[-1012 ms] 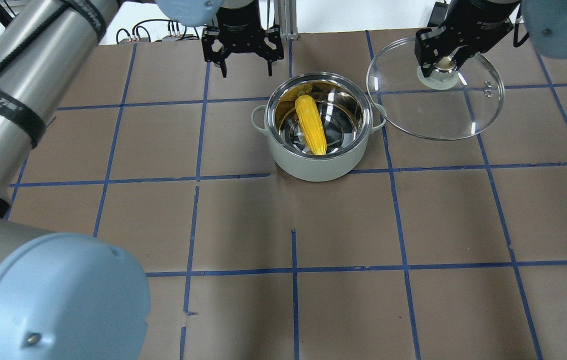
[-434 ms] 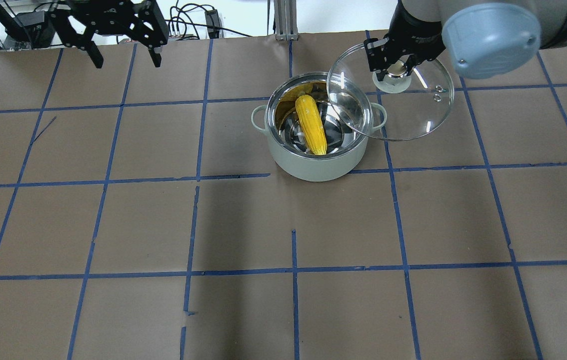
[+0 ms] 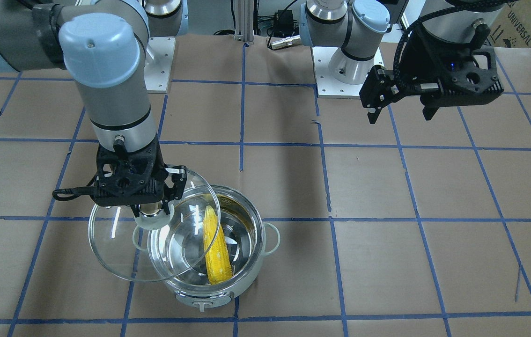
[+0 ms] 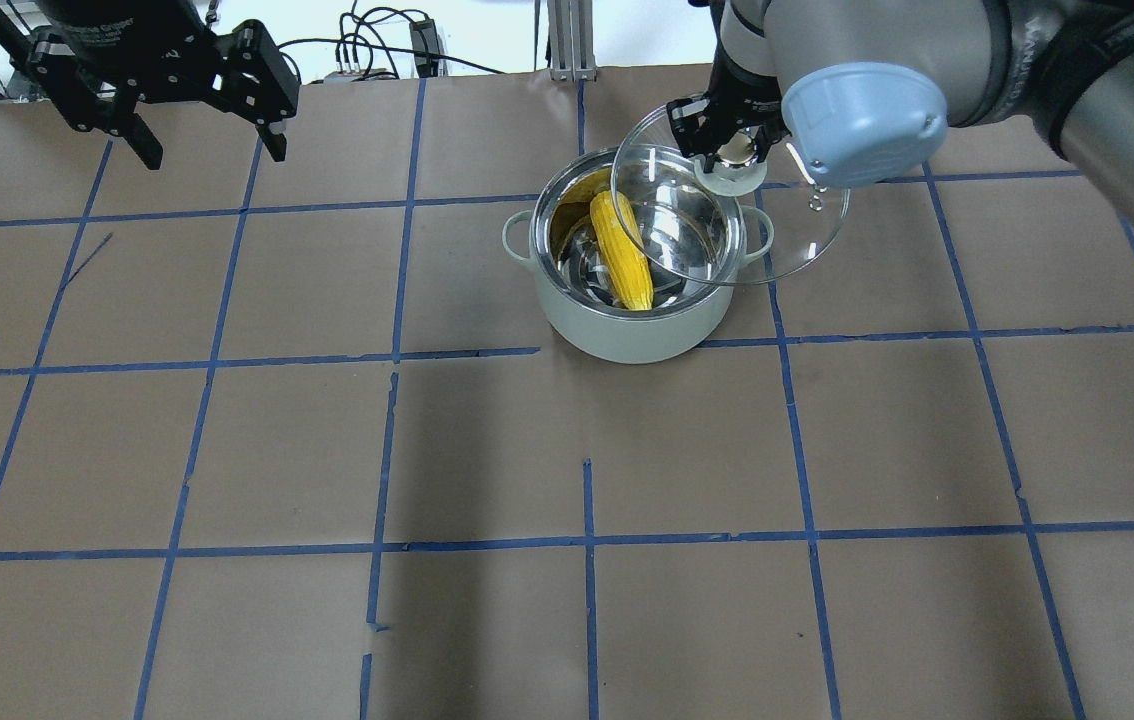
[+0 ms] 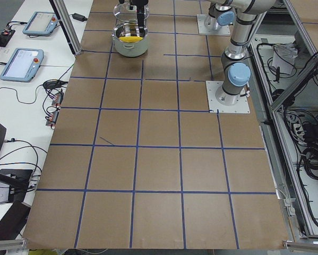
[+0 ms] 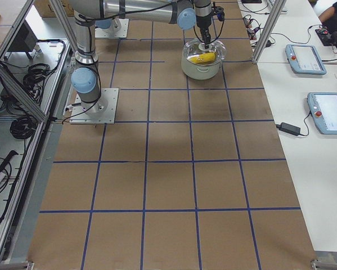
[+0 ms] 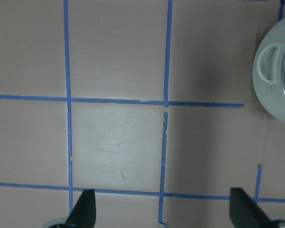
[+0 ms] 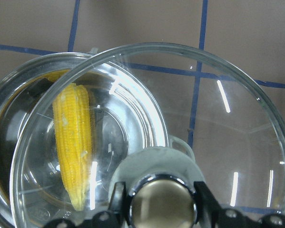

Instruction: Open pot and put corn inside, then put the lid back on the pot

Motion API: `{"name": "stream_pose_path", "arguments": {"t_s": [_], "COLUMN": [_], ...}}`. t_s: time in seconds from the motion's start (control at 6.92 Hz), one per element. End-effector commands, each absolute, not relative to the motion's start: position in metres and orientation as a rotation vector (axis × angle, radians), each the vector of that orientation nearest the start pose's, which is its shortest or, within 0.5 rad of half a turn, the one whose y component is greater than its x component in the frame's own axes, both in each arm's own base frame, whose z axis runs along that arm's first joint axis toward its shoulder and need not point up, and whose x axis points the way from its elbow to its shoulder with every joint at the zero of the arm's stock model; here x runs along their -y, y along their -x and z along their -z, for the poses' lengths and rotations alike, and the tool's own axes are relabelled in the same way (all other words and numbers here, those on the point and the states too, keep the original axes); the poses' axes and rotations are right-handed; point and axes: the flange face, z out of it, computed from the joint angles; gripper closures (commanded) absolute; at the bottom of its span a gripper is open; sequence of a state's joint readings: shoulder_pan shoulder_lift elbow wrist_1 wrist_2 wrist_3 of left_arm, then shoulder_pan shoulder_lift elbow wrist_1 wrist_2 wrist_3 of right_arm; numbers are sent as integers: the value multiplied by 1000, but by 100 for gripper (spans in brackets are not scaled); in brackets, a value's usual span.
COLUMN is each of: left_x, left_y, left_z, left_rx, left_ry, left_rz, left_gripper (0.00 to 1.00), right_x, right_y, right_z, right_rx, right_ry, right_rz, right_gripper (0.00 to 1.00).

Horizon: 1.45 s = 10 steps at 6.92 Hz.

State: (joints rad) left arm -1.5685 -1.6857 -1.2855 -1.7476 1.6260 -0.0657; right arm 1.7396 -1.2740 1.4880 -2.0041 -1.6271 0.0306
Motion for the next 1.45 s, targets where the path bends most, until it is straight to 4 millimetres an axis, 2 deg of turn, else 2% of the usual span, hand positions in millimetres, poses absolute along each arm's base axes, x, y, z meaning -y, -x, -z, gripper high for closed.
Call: {"name": "stream_pose_path", "arguments": {"t_s": [0.0,0.29,0.43,0.58,0.72,1.01,1.16,1.3], "left_x": [530,506,507,506,500,499,498,498], "left_y": [130,128,121,112,106,108,108,108], "left_z": [-523,-524,-524,-528,-531,-528,-524,-524], "left_rx": [-3088,-3086,-3086,-3090,-3097,-3098,-3099,-3094], "left_ry": [159,131,129,19,25,61,99,31], "left_rz": [-69,-79,-38,-38,-29,-28,-41,-43], "left_gripper": [0,0,0,0,0,0,0,0], "right_x": [601,602,602,598,599,603,604,604], "right_y": [-261,-270,-272,-285,-296,-311,-312,-312], "right_z": [-386,-377,-371,-370,-363,-366,-362,-362], "right_rx": [-3140,-3126,-3127,-3120,-3118,-3110,-3111,-3111], "right_ry": [221,196,198,231,246,254,257,257], "right_rz": [356,324,310,319,314,332,323,323], "right_gripper": [69,69,69,69,69,69,69,69]}}
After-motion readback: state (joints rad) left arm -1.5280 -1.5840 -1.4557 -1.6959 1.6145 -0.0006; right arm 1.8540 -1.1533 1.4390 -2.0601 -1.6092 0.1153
